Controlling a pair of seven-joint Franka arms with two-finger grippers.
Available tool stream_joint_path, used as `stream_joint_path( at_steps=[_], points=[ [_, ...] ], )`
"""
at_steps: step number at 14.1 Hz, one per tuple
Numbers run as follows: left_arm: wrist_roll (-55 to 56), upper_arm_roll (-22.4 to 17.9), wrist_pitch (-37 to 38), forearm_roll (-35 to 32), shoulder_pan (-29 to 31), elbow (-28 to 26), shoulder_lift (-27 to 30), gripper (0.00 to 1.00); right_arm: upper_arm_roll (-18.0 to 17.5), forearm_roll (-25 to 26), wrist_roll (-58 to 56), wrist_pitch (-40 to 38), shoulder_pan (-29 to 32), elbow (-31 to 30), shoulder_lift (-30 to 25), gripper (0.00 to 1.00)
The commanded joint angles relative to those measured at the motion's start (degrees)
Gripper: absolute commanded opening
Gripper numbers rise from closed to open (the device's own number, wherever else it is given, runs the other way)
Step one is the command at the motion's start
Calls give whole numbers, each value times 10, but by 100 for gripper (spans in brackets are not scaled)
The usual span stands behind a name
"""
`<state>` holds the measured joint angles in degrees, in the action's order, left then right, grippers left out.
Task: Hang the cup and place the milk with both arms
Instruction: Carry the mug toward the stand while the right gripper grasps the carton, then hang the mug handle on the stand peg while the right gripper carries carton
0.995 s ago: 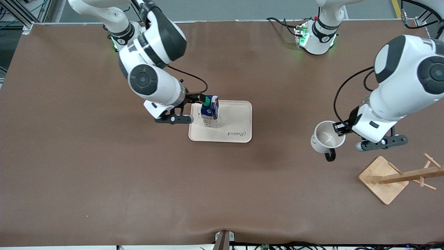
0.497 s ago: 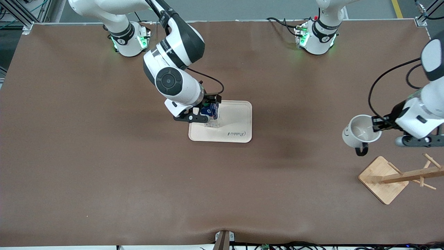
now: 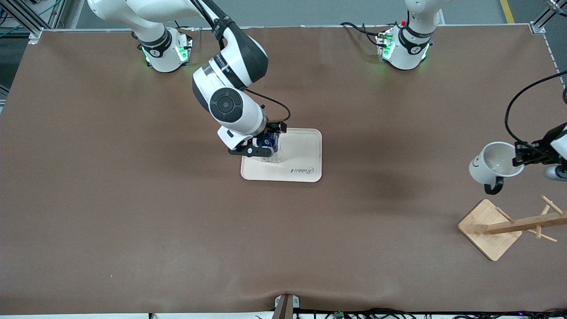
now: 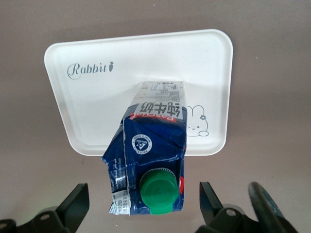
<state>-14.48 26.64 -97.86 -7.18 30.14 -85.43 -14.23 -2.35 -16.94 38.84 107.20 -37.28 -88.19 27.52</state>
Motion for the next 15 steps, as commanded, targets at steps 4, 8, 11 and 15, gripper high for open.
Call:
stream_joint_path(
  at_steps=[4, 8, 11, 15],
  points=[
    [-93, 2, -5, 1, 56, 10, 0, 0, 8, 13, 29, 55, -29, -45, -1, 95],
    [-107, 2, -27, 1, 63, 18, -11, 0, 9, 13, 35, 83, -41, -57, 0, 0],
    [-106, 0, -29, 3, 73, 29, -24, 0, 9, 16, 34, 76, -36, -52, -4, 0],
    [-104, -1, -51, 3, 73, 34, -32, 0, 9, 15, 33, -75, 20, 18, -19, 0]
  ],
)
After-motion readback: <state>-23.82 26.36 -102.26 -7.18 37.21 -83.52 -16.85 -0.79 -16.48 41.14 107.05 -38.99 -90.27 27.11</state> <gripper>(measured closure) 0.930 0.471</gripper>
